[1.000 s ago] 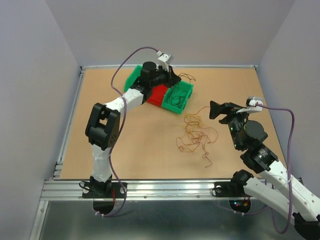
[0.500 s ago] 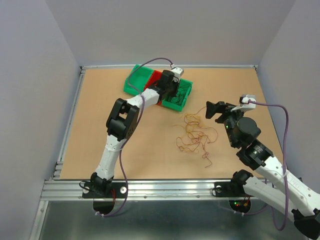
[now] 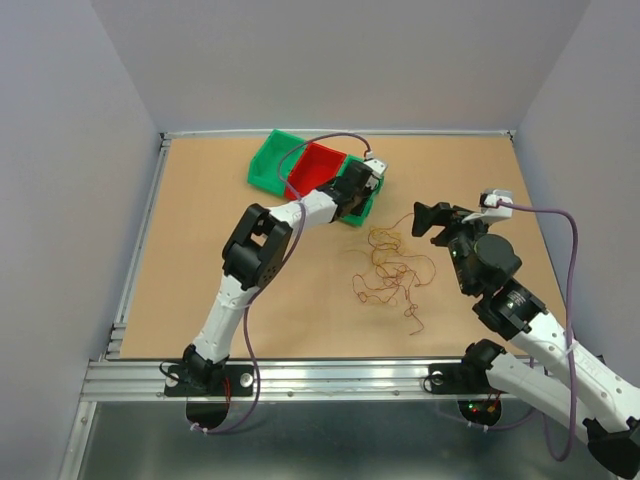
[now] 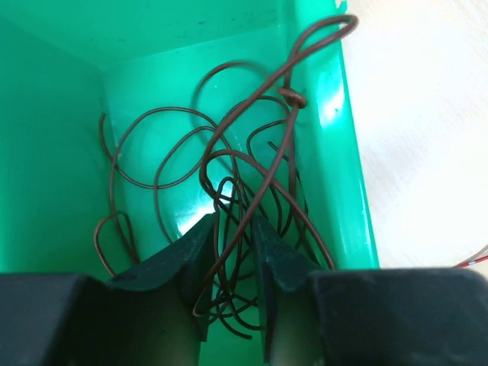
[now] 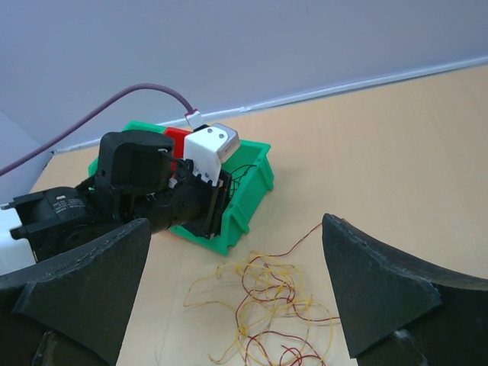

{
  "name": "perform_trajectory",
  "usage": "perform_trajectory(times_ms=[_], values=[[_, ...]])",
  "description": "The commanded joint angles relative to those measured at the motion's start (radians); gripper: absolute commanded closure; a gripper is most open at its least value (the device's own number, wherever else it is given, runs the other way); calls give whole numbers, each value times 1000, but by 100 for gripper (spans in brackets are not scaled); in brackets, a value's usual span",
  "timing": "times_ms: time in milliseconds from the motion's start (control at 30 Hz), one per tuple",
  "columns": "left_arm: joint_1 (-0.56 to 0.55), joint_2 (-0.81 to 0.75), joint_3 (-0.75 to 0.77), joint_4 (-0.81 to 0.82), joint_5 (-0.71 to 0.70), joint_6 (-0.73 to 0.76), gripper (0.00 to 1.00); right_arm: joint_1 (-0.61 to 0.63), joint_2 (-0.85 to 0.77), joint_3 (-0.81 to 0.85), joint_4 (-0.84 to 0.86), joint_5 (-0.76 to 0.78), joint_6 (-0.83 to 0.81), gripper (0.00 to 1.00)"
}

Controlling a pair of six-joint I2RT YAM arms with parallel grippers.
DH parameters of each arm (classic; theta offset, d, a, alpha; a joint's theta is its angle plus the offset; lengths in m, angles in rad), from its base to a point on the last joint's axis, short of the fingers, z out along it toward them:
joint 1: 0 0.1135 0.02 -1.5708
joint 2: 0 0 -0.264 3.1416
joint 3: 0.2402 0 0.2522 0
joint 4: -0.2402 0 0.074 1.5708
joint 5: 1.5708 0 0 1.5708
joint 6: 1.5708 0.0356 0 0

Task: Untangle the cables

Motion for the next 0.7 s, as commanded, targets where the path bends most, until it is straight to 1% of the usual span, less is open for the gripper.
perform_trajectory(times_ms=[0,67,233,333,367,433,500,533,567,600,633,667], values=[[11,-139,-35,12,-20,25,56,-1,16,15,27,-3,-7,2],[13,-189,-72,32,9,37,44,0,60,46,-5,-17,-4,2],[11,-297,-168,82,33,53,41,-1,163,92,-43,-33,4,2],[13,-370,-205,101,40,73,40,-1,197,121,-57,-41,9,2],[13,-392,-239,108,43,79,39,-1,206,126,-57,-38,10,2],[11,-470,-282,143,52,119,37,-1,214,129,-83,-38,13,2],[11,-562,-368,212,46,143,34,-1,198,126,-83,-32,15,2],[11,-594,-441,247,31,157,32,-1,189,118,-83,-30,15,2],[13,-655,-483,338,25,166,13,0,171,115,-82,-30,13,2],[13,-680,-519,379,22,177,1,-1,171,110,-83,-29,13,2],[13,-717,-581,419,17,192,1,-1,149,100,-83,-20,10,2],[13,-725,-601,452,7,194,1,-1,142,95,-83,-20,9,2]])
